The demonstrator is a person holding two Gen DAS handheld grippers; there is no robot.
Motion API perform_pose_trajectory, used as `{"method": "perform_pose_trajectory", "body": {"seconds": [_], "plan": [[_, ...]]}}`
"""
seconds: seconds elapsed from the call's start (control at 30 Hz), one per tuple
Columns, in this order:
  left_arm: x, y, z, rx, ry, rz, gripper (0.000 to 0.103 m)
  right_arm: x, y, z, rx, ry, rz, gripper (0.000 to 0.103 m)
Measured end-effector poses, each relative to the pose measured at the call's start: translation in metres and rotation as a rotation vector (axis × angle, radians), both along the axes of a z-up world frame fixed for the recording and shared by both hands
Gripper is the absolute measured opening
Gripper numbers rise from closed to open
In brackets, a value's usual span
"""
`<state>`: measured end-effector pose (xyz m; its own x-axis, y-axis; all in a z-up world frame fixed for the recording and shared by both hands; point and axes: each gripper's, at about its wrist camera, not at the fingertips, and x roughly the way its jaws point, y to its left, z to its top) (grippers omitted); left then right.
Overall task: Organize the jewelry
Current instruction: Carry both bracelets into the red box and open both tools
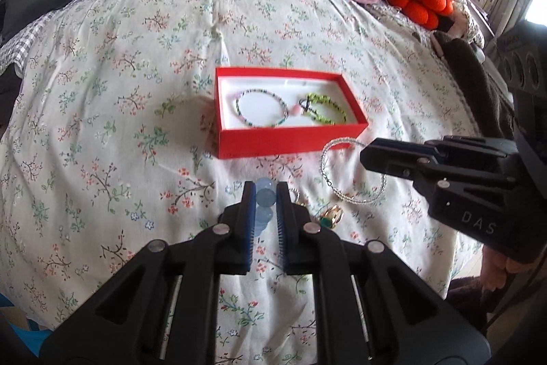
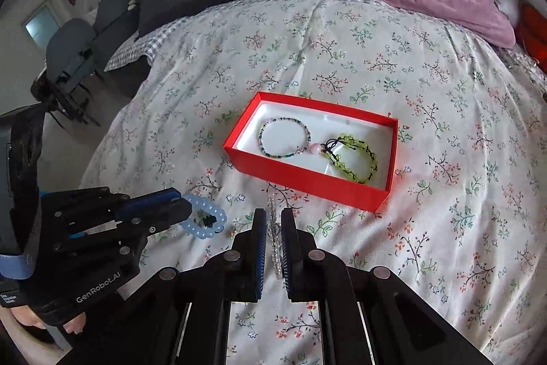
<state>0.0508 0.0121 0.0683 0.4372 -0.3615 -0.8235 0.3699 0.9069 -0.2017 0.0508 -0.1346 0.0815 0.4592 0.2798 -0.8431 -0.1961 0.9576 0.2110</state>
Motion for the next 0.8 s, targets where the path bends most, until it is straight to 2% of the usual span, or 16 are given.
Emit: {"method": "perform_pose_trajectory", "body": {"seconds": [0.3,0.53,0.67,0.8], "plan": [[0.017,-0.024,0.025,-0.061,-0.077,0.025,0.013,0.014,-0.018,0.011,0.027,-0.042,-0.081,0.009],[0.039,-0.049,0.027,-0.149,-0.103,0.049,0.013,0.028,-0.041,0.014,0.043,-0.069,-0.180,0.009],[0.057,-0.054,0.012,-0.166,-0.123,0.062,0.013,0.038,-0.052,0.009,0.056,-0.066,-0.226,0.009],[0.077,-0.045,-0.020,-0.143,-0.073,0.110,0.013,0.046,-0.056,0.000,0.060,-0.053,-0.246,0.009]]}}
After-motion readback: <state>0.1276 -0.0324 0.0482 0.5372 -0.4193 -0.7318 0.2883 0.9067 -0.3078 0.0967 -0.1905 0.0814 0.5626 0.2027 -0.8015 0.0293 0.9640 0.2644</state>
